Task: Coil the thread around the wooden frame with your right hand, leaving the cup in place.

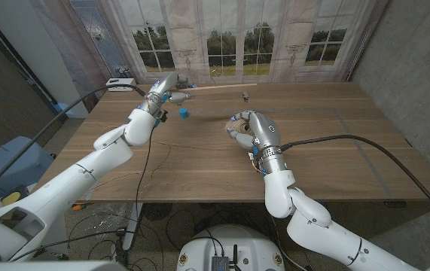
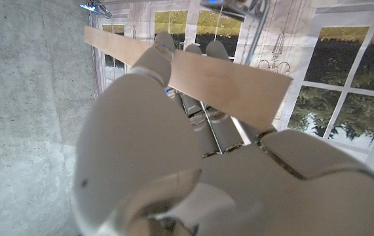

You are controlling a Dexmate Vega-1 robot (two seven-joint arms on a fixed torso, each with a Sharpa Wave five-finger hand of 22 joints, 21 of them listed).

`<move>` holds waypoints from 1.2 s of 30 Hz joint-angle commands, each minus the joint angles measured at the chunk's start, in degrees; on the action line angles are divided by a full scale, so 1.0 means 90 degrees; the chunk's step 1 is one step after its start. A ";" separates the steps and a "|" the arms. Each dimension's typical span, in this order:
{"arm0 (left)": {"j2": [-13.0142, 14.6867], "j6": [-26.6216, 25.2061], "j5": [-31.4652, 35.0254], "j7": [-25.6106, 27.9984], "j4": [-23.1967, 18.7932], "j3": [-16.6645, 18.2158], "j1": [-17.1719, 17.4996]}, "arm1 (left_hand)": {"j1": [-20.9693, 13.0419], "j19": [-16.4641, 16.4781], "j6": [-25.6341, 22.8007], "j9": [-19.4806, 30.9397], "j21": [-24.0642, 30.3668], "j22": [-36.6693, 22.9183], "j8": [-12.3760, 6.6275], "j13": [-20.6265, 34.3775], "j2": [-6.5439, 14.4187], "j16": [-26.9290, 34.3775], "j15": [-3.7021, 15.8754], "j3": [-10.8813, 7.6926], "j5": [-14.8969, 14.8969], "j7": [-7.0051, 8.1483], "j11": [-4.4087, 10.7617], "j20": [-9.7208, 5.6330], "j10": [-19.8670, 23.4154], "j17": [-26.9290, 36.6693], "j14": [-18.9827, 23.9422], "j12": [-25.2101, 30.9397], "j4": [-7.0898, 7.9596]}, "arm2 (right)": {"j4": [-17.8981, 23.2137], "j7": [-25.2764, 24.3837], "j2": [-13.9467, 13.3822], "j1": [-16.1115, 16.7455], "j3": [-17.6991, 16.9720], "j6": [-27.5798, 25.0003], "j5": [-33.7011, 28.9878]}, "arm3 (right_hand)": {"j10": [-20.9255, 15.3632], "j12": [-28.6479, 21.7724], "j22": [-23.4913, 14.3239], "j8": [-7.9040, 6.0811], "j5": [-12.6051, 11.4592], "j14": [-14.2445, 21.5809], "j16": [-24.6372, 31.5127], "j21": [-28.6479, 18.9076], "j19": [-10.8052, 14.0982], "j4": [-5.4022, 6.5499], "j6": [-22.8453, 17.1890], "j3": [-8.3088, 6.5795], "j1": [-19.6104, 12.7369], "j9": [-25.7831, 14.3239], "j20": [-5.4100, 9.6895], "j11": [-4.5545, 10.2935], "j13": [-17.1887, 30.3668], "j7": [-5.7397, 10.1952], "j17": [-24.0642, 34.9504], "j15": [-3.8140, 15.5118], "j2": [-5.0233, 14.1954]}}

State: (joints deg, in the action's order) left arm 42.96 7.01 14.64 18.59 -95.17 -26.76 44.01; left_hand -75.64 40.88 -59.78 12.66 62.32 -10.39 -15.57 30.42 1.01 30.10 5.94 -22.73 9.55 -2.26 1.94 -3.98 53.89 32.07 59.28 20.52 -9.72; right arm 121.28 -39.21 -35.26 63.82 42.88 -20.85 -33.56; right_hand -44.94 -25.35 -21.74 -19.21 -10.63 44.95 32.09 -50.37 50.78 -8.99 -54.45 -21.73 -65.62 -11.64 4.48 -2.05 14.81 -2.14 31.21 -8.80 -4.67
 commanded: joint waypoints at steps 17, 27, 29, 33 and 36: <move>0.0069 0.0138 -0.1242 -0.1138 0.0230 0.0069 -0.0219 | -0.0663 -0.0078 -0.0190 0.0053 0.0090 -0.0001 0.0009 0.0083 0.0681 -0.0036 0.0773 -0.0119 0.0035 -0.0177 -0.0016 -0.0470 0.0055 0.0048 0.0469 -0.0077 0.0048 | -0.2216 -0.1287 0.0998 -0.0396 -0.0962 0.4556 0.0938 | -0.0012 -0.0002 0.0012 0.0132 -0.0031 0.1683 -0.0294 -0.0245 -0.0155 0.0068 -0.0037 0.0007 -0.1623 -0.0029 0.0830 -0.0015 0.0100 -0.0018 -0.0184 0.2457 0.1531; 0.0169 0.0200 -0.1582 -0.1611 0.0261 0.0033 -0.0309 | -0.0660 -0.0100 -0.0207 0.0064 0.0117 0.0005 0.0023 0.0106 0.0678 -0.0055 0.0772 -0.0140 0.0037 -0.0165 -0.0019 -0.0472 0.0049 0.0066 0.0464 -0.0110 0.0049 | -0.2569 -0.1121 0.1238 -0.0562 -0.1150 0.5202 0.1018 | 0.0048 0.0030 0.0029 0.0165 -0.0033 0.1690 -0.0352 -0.0301 -0.0243 0.0078 -0.0044 0.0013 -0.1634 -0.0037 0.0821 0.0029 0.0129 0.0001 -0.0204 0.2457 0.1534; 0.0198 0.0248 -0.1689 -0.1762 0.0288 0.0028 -0.0341 | -0.0658 -0.0103 -0.0203 0.0067 0.0123 0.0005 0.0028 0.0109 0.0678 -0.0052 0.0770 -0.0144 0.0037 -0.0158 -0.0029 -0.0470 0.0052 0.0069 0.0480 -0.0116 0.0051 | -0.2634 -0.1111 0.1281 -0.0574 -0.1209 0.5384 0.1091 | 0.0049 0.0032 0.0033 0.0176 -0.0034 0.1692 -0.0361 -0.0312 -0.0259 0.0082 -0.0034 0.0014 -0.1634 -0.0038 0.0820 0.0023 0.0135 0.0011 -0.0205 0.2456 0.1537; 0.0235 0.0377 -0.1951 -0.2056 0.0371 0.0038 -0.0400 | -0.0657 -0.0109 -0.0204 0.0075 0.0132 0.0007 0.0032 0.0109 0.0675 -0.0061 0.0769 -0.0151 0.0038 -0.0169 -0.0044 -0.0467 0.0068 0.0074 0.0474 -0.0125 0.0050 | -0.2672 -0.1061 0.1316 -0.0559 -0.1372 0.5662 0.1178 | 0.0044 0.0035 0.0039 0.0189 -0.0036 0.1680 -0.0396 -0.0338 -0.0285 0.0091 -0.0037 0.0010 -0.1638 -0.0042 0.0818 0.0019 0.0145 0.0011 -0.0223 0.2456 0.1554; 0.0263 0.0485 -0.2163 -0.2320 0.0467 0.0039 -0.0469 | -0.0655 -0.0113 -0.0206 0.0081 0.0139 0.0008 0.0033 0.0118 0.0674 -0.0063 0.0770 -0.0156 0.0038 -0.0176 -0.0050 -0.0466 0.0061 0.0079 0.0479 -0.0133 0.0050 | -0.2603 -0.1034 0.1334 -0.0504 -0.1535 0.5725 0.1190 | 0.0048 0.0041 0.0045 0.0199 -0.0037 0.1690 -0.0405 -0.0360 -0.0306 0.0097 -0.0043 0.0009 -0.1641 -0.0044 0.0817 0.0032 0.0154 0.0003 -0.0220 0.2456 0.1562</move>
State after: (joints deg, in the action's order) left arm 44.41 9.16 0.22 4.02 -92.59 -26.31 41.26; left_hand -76.22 40.08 -59.96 13.11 63.17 -10.12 -14.88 31.22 1.24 29.42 5.97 -23.06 9.44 -2.48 1.63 -3.79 54.20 32.54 59.27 19.65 -9.72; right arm 99.32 -49.42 -24.69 59.38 32.39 24.66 -24.28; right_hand -44.71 -25.24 -21.18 -17.47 -10.63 46.20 28.70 -53.02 50.77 -8.44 -54.65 -21.35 -65.61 -11.87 4.46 -1.84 15.85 -2.35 29.05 -8.37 -4.66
